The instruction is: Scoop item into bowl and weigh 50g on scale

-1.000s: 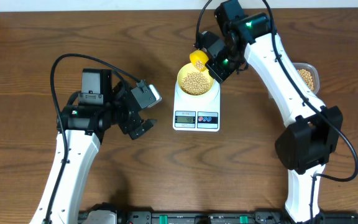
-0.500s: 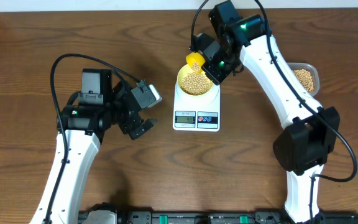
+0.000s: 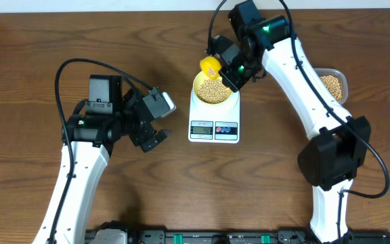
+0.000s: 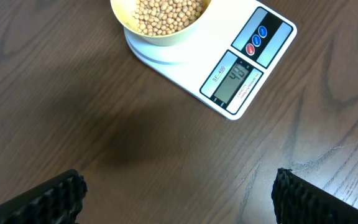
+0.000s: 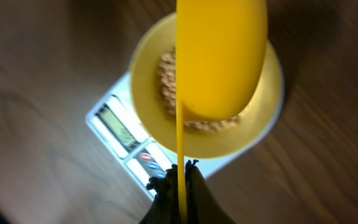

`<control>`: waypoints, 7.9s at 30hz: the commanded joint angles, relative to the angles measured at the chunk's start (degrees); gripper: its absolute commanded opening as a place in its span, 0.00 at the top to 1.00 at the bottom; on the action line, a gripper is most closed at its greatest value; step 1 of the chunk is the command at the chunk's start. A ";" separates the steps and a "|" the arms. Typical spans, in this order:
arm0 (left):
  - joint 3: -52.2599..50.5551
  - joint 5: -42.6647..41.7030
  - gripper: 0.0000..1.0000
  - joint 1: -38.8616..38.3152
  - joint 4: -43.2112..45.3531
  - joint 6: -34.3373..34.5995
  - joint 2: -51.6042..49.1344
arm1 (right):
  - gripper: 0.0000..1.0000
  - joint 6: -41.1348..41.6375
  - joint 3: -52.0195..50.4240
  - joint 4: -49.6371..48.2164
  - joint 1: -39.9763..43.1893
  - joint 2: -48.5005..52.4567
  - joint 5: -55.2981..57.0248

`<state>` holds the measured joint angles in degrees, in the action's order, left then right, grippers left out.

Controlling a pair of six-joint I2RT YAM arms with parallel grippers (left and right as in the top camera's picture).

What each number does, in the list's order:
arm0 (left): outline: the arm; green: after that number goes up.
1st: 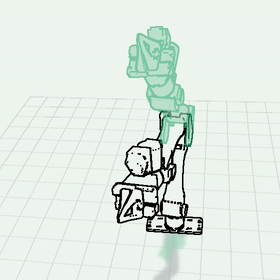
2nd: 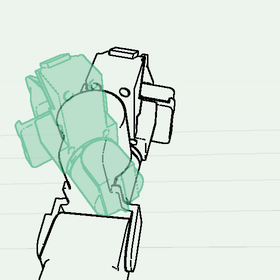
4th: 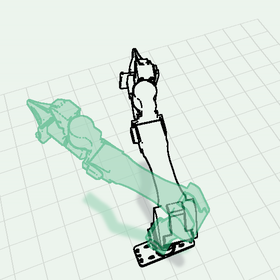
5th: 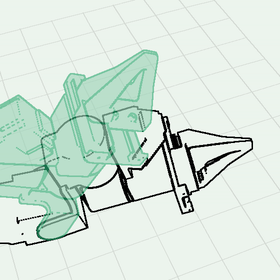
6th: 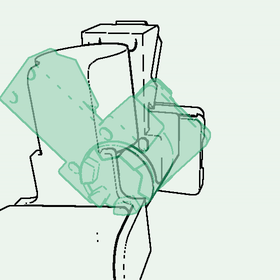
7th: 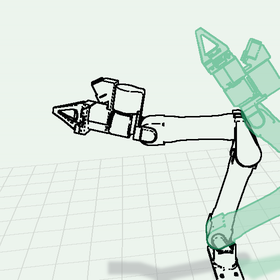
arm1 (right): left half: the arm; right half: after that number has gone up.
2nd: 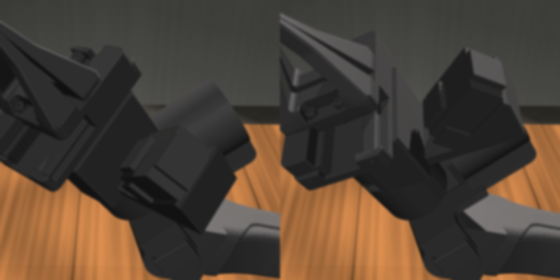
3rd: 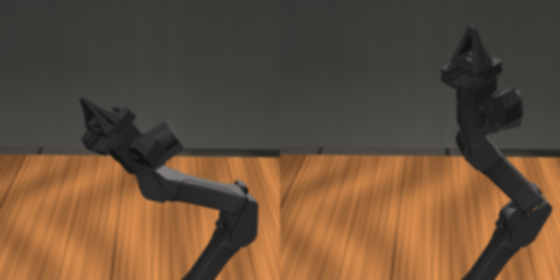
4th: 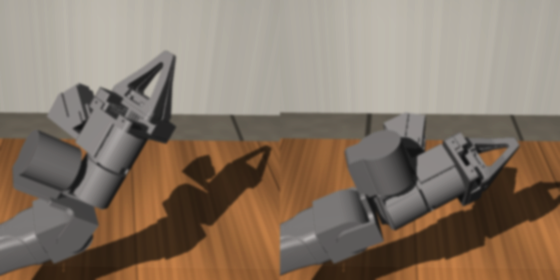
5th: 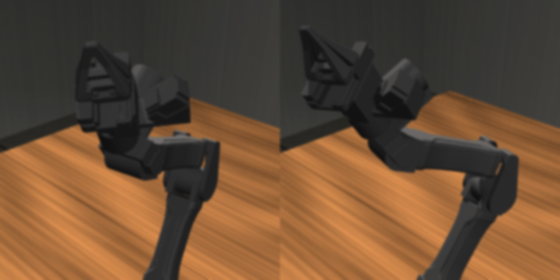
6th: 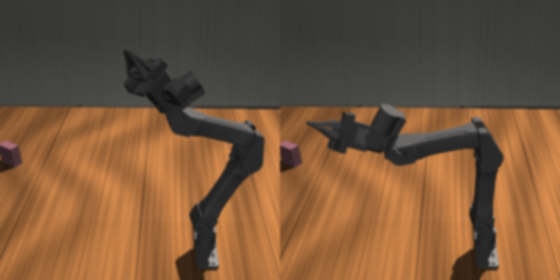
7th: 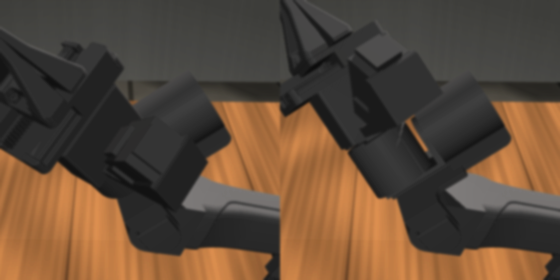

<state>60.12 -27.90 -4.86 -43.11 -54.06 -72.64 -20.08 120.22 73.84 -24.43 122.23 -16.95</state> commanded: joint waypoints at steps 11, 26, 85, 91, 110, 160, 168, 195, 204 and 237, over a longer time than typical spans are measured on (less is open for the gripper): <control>-0.50 0.35 0.02 0.24 -0.13 -0.55 -0.35 | 0.99 3.76 1.38 -0.39 6.60 0.13 -19.96; -0.50 0.35 0.02 0.24 -0.13 -0.55 -0.35 | 0.99 3.76 1.38 -0.63 8.83 0.13 -21.49; -0.50 0.35 0.02 0.24 -0.13 -0.55 -0.35 | 0.99 10.25 0.74 16.28 31.78 -7.54 11.82; -0.50 0.35 0.02 0.24 -0.13 -0.55 -0.35 | 0.99 10.43 -1.44 16.28 28.96 -7.50 21.97; -0.50 0.35 0.03 0.24 -0.13 -0.55 -0.35 | 0.99 12.85 -3.13 12.74 27.71 -7.48 25.92; -0.50 0.35 0.02 0.24 -0.13 -0.55 -0.35 | 0.59 29.83 -32.13 -7.56 45.27 -7.50 -22.03; -0.50 0.35 0.02 0.24 -0.13 -0.52 -0.35 | 0.45 29.24 -32.09 -5.22 45.62 -7.50 -19.93; -0.50 0.35 0.02 0.24 -0.13 -0.55 -0.35 | 0.45 29.22 -32.00 -7.61 46.25 -29.31 -7.28; -0.50 0.35 0.02 0.24 -0.13 -0.55 -0.35 | 0.44 29.24 -32.00 -10.86 46.23 -35.71 -7.17; -0.50 0.35 0.02 0.24 -0.13 -0.55 -0.35 | 0.01 30.67 -32.00 -14.62 46.10 -45.03 -5.70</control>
<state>60.12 -27.90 -4.86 -43.11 -54.06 -72.64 9.52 88.09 59.90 21.52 79.85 -23.07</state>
